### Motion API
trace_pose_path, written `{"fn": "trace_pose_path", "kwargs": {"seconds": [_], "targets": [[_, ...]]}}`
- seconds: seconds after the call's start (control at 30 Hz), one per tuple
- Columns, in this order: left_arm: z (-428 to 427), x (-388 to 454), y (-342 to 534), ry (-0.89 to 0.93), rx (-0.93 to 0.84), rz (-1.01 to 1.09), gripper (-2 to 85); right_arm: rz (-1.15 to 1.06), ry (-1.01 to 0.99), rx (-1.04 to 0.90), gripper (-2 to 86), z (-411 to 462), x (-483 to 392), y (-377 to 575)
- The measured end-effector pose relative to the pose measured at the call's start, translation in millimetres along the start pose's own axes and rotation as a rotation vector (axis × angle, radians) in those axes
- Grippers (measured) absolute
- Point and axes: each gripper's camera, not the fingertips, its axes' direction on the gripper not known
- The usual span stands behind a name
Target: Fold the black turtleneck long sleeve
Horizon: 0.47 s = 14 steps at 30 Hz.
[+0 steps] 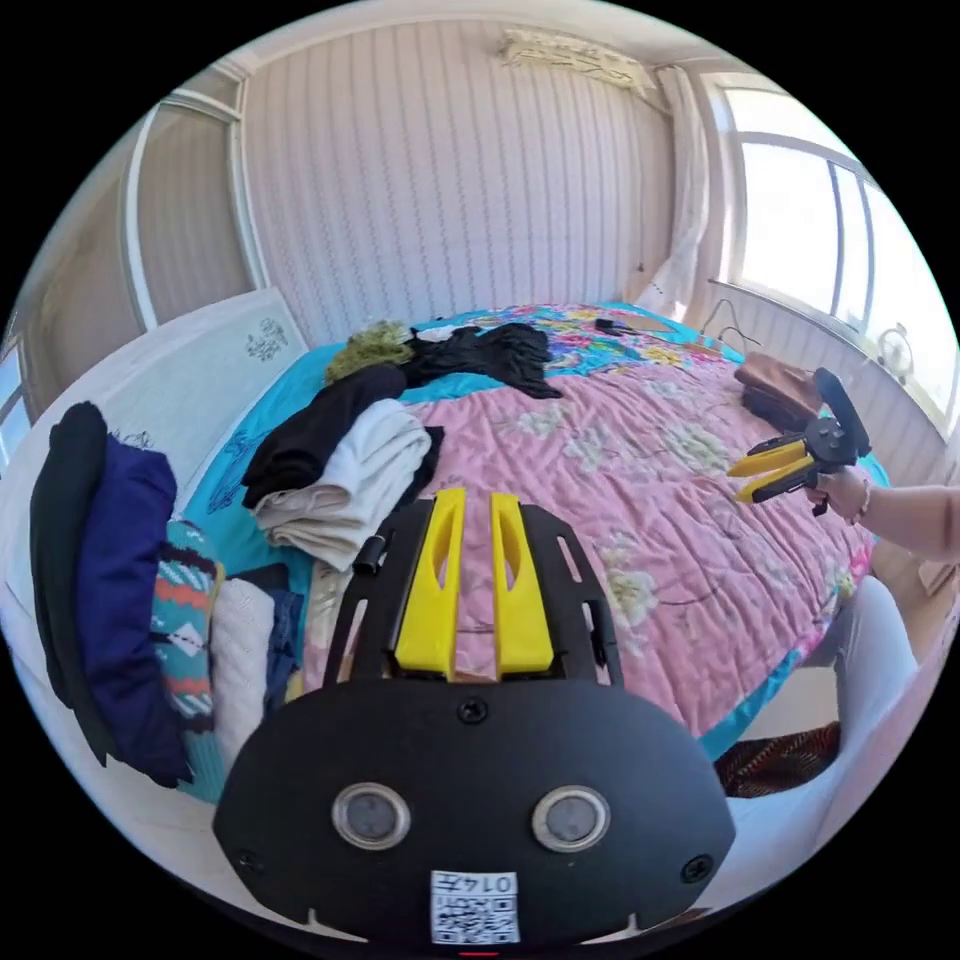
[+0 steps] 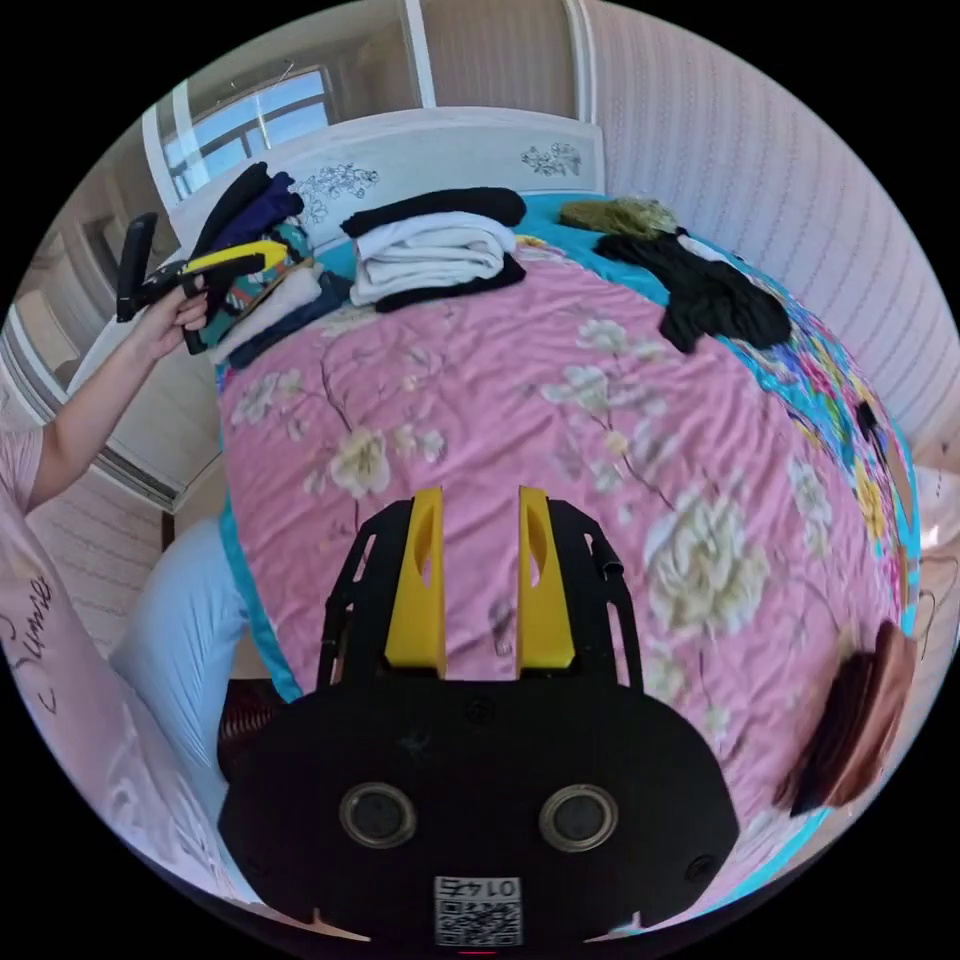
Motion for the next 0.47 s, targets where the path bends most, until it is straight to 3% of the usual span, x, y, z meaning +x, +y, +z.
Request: {"fn": "trace_pose_path", "kwargs": {"seconds": [0.1, 0.2, 0.37, 0.47], "targets": [[17, 104, -9, 0.132, 0.099, 0.187, 3.5, 0.192, 0.152, 0.026, 11.3, -50, 7, 133], [51, 201, -31, 0.29, 0.09, 0.351, 5.4, 0.357, 0.289, 0.063, 12.0, -87, 15, 240], [114, 309, -78, 0.467, 0.053, 0.34, 6.9, 0.528, 0.433, 0.135, 14.4, -122, 36, 363], [161, 360, -111, 0.479, 0.014, 0.334, 9.8, 0.612, 0.477, 0.198, 17.9, -134, 60, 407]]}}
